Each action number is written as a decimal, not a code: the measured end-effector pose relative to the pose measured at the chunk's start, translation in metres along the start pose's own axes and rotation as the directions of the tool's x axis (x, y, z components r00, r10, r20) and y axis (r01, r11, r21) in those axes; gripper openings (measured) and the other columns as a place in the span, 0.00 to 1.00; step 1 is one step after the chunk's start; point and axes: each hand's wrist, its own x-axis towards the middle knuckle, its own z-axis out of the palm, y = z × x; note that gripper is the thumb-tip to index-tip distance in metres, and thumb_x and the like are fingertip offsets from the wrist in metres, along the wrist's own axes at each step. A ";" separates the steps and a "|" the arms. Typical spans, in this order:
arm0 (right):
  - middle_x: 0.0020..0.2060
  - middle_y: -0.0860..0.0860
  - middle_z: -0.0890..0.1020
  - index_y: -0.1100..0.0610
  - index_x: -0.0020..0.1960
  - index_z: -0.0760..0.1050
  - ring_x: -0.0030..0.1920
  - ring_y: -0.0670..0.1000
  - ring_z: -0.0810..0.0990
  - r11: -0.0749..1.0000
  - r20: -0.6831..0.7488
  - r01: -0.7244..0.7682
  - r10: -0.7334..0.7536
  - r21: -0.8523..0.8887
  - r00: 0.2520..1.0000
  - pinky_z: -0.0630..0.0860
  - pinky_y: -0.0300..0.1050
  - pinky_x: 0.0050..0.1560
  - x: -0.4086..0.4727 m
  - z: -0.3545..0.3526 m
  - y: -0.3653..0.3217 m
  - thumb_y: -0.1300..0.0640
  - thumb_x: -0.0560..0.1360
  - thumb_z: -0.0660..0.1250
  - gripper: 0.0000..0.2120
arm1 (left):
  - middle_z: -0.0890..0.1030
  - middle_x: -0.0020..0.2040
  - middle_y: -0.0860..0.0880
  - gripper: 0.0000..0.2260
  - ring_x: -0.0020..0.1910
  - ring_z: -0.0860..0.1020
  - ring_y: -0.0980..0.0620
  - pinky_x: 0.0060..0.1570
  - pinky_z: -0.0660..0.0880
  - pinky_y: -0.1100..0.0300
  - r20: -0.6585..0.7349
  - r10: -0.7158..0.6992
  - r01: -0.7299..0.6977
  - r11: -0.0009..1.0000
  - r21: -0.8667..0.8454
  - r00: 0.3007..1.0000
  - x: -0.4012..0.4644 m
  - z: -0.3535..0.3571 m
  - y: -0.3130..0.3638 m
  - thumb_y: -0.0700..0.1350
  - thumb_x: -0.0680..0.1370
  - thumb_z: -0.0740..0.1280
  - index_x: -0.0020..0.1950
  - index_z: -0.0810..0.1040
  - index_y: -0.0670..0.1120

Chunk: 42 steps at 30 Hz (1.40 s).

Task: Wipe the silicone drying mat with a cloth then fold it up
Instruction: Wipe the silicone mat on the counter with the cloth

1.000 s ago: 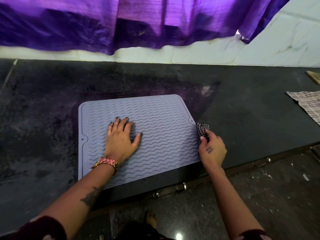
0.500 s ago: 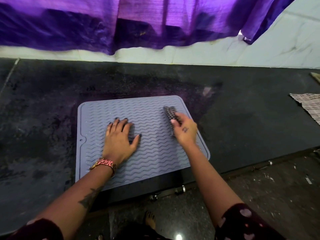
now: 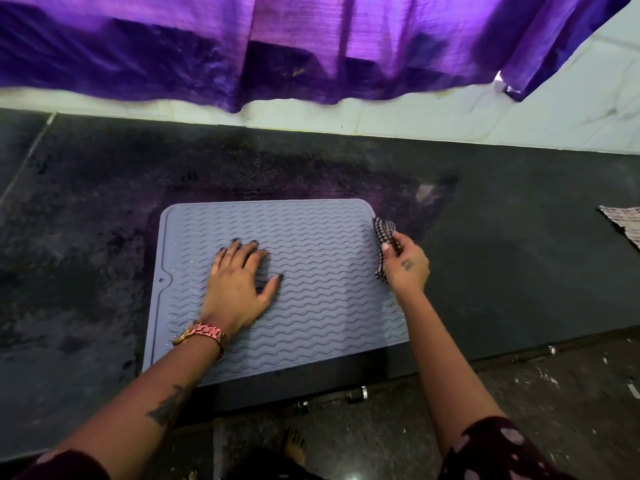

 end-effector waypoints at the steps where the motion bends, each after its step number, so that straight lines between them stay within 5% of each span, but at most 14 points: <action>1: 0.63 0.58 0.73 0.53 0.69 0.69 0.61 0.59 0.72 0.996 0.053 0.041 -0.037 -0.081 0.998 0.68 0.48 0.62 0.000 0.002 -0.001 0.51 0.77 0.63 0.21 | 0.70 0.71 0.46 0.34 0.73 0.61 0.45 0.74 0.52 0.49 0.000 0.000 0.000 1.000 0.001 1.000 0.000 0.000 0.000 0.66 0.71 0.47 0.68 0.71 0.48; 7: 0.62 0.59 0.70 0.54 0.68 0.69 0.60 0.60 0.70 0.942 0.150 0.270 -0.243 -0.201 0.958 0.68 0.46 0.60 -0.006 0.015 -0.017 0.59 0.72 0.67 0.25 | 0.69 0.72 0.48 0.34 0.74 0.60 0.47 0.74 0.50 0.51 0.004 -0.005 0.005 1.000 0.013 1.000 0.000 0.001 0.000 0.67 0.71 0.47 0.69 0.70 0.49; 9: 0.61 0.57 0.74 0.53 0.67 0.72 0.60 0.58 0.73 0.957 0.204 0.284 -0.267 -0.056 0.942 0.68 0.44 0.61 -0.002 0.014 -0.020 0.62 0.71 0.67 0.25 | 0.68 0.72 0.49 0.35 0.74 0.59 0.48 0.74 0.49 0.52 0.005 -0.010 0.010 1.000 0.015 1.000 0.000 0.000 -0.001 0.68 0.71 0.46 0.69 0.69 0.50; 13: 0.59 0.53 0.80 0.54 0.62 0.77 0.56 0.47 0.76 0.928 0.242 0.042 -0.141 0.371 0.960 0.71 0.45 0.64 0.017 0.006 -0.024 0.67 0.68 0.70 0.23 | 0.66 0.73 0.50 0.35 0.75 0.58 0.50 0.74 0.46 0.54 0.009 -0.015 0.015 1.000 0.021 1.000 -0.001 0.001 -0.002 0.68 0.72 0.46 0.71 0.67 0.51; 16: 0.61 0.55 0.78 0.51 0.65 0.74 0.60 0.53 0.76 0.982 0.132 0.061 -0.086 0.179 0.988 0.71 0.48 0.65 0.038 0.003 -0.021 0.64 0.71 0.68 0.23 | 0.65 0.74 0.51 0.35 0.75 0.56 0.51 0.74 0.45 0.55 0.015 -0.026 0.026 1.000 0.011 1.000 -0.002 0.002 -0.003 0.69 0.72 0.46 0.72 0.66 0.51; 21: 0.62 0.57 0.74 0.49 0.66 0.72 0.58 0.60 0.75 0.975 0.188 0.187 -0.163 -0.117 0.969 0.70 0.47 0.60 0.038 0.021 -0.033 0.61 0.73 0.64 0.22 | 0.65 0.74 0.51 0.37 0.75 0.57 0.51 0.74 0.47 0.55 0.003 -0.043 0.043 0.999 0.006 0.999 -0.002 0.004 -0.003 0.70 0.71 0.45 0.72 0.67 0.51; 25: 0.61 0.51 0.77 0.47 0.62 0.76 0.59 0.54 0.76 0.972 0.264 0.234 -0.235 0.036 0.935 0.70 0.40 0.59 0.033 0.028 -0.042 0.63 0.71 0.66 0.22 | 0.65 0.74 0.52 0.36 0.75 0.57 0.52 0.74 0.47 0.56 0.003 -0.051 0.051 0.999 0.016 0.999 -0.002 0.004 -0.004 0.70 0.71 0.45 0.72 0.66 0.51; 29: 0.57 0.52 0.81 0.52 0.59 0.79 0.52 0.47 0.78 0.912 0.342 0.007 -0.161 0.409 0.926 0.73 0.40 0.60 0.049 0.022 -0.047 0.69 0.69 0.69 0.22 | 0.65 0.74 0.52 0.36 0.75 0.58 0.51 0.74 0.48 0.55 0.000 -0.055 0.055 0.998 0.016 0.998 -0.003 0.003 -0.003 0.69 0.72 0.45 0.72 0.66 0.51; 32: 0.60 0.52 0.79 0.48 0.62 0.76 0.58 0.51 0.77 0.970 0.189 0.048 -0.095 0.238 0.977 0.70 0.41 0.62 0.064 0.018 -0.043 0.65 0.71 0.68 0.23 | 0.65 0.74 0.52 0.36 0.75 0.58 0.52 0.75 0.48 0.55 -0.003 -0.061 0.061 0.998 0.010 0.998 -0.006 0.002 -0.003 0.69 0.72 0.45 0.72 0.66 0.51; 37: 0.64 0.58 0.75 0.51 0.73 0.62 0.63 0.60 0.73 0.953 0.312 0.206 -0.130 -0.223 0.941 0.68 0.47 0.64 0.063 0.028 -0.051 0.61 0.72 0.63 0.30 | 0.63 0.75 0.52 0.33 0.75 0.56 0.52 0.74 0.45 0.57 -0.007 -0.043 0.043 0.999 0.008 0.999 -0.007 0.002 -0.002 0.67 0.75 0.49 0.73 0.64 0.51; 42: 0.63 0.52 0.77 0.51 0.69 0.69 0.60 0.52 0.76 0.955 0.427 0.294 -0.282 0.041 0.859 0.71 0.40 0.57 0.048 0.045 -0.072 0.63 0.71 0.65 0.27 | 0.65 0.74 0.52 0.27 0.74 0.59 0.50 0.73 0.45 0.58 -0.024 -0.008 0.006 0.995 -0.097 1.000 -0.009 -0.005 -0.003 0.62 0.76 0.59 0.72 0.67 0.51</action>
